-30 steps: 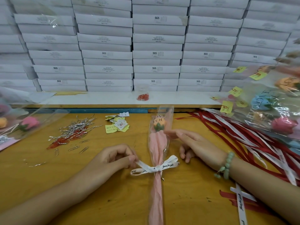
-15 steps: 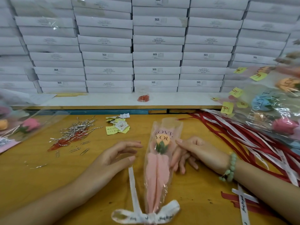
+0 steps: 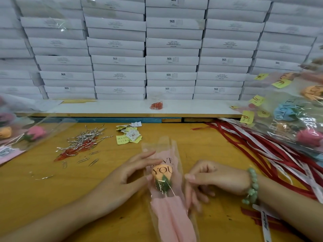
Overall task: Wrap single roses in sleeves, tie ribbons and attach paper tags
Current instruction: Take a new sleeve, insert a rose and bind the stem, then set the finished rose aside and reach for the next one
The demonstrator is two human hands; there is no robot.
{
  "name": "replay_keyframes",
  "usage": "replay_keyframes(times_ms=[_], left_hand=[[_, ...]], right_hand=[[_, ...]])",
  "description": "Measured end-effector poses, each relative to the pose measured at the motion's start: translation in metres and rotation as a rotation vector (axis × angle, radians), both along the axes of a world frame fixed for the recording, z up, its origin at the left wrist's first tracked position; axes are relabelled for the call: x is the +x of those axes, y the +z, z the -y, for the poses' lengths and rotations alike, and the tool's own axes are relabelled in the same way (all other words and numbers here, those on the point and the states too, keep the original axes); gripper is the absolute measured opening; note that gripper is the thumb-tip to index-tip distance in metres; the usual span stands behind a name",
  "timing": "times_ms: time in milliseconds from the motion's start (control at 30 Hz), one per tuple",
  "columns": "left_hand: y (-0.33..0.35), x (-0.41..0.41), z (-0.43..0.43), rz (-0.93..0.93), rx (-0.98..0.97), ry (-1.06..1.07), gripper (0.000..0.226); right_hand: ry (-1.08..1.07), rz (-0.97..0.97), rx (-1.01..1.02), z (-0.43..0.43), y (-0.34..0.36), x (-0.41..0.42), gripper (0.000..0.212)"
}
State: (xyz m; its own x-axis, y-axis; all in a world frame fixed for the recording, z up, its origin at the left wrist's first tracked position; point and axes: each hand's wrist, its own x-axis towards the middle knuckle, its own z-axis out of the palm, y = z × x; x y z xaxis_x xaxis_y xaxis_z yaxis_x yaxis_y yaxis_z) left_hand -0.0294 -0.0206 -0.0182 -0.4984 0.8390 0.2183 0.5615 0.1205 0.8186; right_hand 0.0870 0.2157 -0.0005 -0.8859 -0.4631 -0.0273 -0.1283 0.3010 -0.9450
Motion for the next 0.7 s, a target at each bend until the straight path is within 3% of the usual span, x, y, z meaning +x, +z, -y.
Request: replay_keyframes(times_ms=[200,400,500,600,700], left_hand=[[-0.002,-0.001,0.001,0.007,-0.026,-0.024,0.040],[-0.001,0.002,0.001,0.020,-0.053,-0.054,0.040],[-0.001,0.002,0.001,0.023,-0.037,-0.049,0.042],[-0.003,0.000,0.001,0.009,0.013,-0.040,0.046],[-0.005,-0.014,0.001,-0.108,0.055,0.093,0.048]], right_hand=[[-0.589,0.060,-0.507,-0.007,-0.011,-0.019,0.031],[-0.911,-0.044,-0.313,-0.005,-0.013,-0.052,0.013],[-1.019,-0.153,-0.056,-0.001,-0.014,-0.064,0.012],[-1.030,-0.238,0.051,0.003,-0.016,-0.069,0.013],[-0.960,-0.199,0.041,0.004,-0.016,-0.068,0.019]])
